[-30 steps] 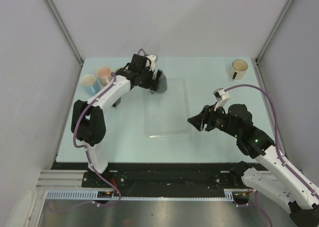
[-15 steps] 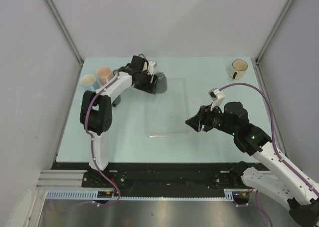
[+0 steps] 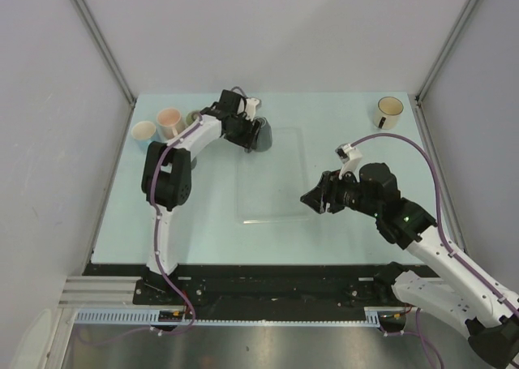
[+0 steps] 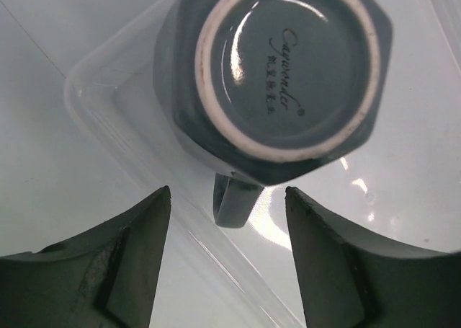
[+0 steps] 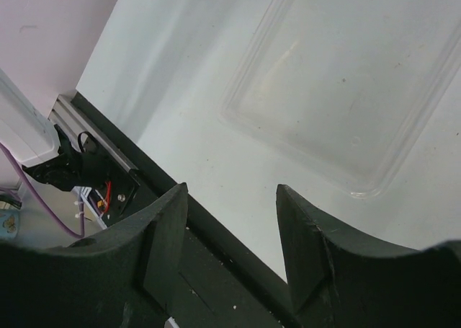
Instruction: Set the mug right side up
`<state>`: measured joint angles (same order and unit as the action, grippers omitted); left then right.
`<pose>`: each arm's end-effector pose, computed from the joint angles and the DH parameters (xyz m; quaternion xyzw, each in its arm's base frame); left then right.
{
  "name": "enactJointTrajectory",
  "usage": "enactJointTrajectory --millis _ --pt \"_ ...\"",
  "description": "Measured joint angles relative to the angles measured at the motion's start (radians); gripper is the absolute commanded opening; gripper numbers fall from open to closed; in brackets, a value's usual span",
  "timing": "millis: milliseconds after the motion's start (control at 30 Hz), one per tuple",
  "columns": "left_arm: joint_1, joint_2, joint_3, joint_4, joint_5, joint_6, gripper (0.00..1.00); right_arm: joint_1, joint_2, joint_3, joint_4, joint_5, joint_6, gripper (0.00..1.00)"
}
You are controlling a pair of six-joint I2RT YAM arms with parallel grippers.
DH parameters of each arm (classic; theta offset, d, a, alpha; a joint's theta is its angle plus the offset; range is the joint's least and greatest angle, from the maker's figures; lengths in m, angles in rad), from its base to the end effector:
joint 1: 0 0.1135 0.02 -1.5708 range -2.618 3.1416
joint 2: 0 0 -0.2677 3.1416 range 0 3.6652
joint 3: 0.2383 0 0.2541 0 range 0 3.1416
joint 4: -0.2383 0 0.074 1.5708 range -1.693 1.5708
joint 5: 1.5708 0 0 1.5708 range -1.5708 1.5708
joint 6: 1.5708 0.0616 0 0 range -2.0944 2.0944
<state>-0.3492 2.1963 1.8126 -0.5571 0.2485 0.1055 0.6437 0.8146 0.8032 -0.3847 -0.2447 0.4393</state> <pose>0.4712 -0.1877 0.1857 0.2501 0.9105 -0.1543 0.2908 0.1569 0.1364 0.3138 -0.1516 0.8150 0.3705 0.4190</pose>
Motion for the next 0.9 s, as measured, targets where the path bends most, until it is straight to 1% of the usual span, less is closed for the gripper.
enactJointTrajectory --millis 33,133,167,200,233,333,667,800,900 --pt "0.0 0.009 0.0 0.001 0.0 0.001 0.67 -0.002 0.0 0.0 0.0 0.0 0.0 0.57" --pt "0.0 0.02 0.001 0.003 0.003 0.001 0.6 -0.007 0.0 0.0 -0.001 0.0 -0.005 0.57" --pt "0.0 0.022 0.005 0.003 0.007 0.001 0.54 -0.008 0.001 0.0 -0.002 0.0 -0.006 0.57" --pt "0.0 0.023 0.01 0.005 0.014 0.001 0.52 -0.009 0.001 0.0 -0.002 0.0 -0.006 0.57" --pt "0.0 0.023 0.015 0.01 0.02 0.001 0.47 -0.01 0.002 0.0 -0.004 0.001 -0.007 0.57" --pt "-0.003 0.023 0.026 0.025 0.031 0.0 0.42 -0.01 0.006 0.002 -0.007 0.001 -0.008 0.57" --pt "-0.037 0.023 0.026 0.032 0.046 -0.001 0.33 -0.01 0.012 0.003 -0.009 0.001 -0.014 0.57" --pt "-0.055 0.023 0.026 0.032 0.047 -0.003 0.35 -0.01 0.012 0.003 -0.01 0.001 -0.014 0.57" --pt "-0.065 0.023 0.021 0.031 0.043 -0.005 0.41 -0.01 0.012 0.003 -0.01 0.001 -0.014 0.57"
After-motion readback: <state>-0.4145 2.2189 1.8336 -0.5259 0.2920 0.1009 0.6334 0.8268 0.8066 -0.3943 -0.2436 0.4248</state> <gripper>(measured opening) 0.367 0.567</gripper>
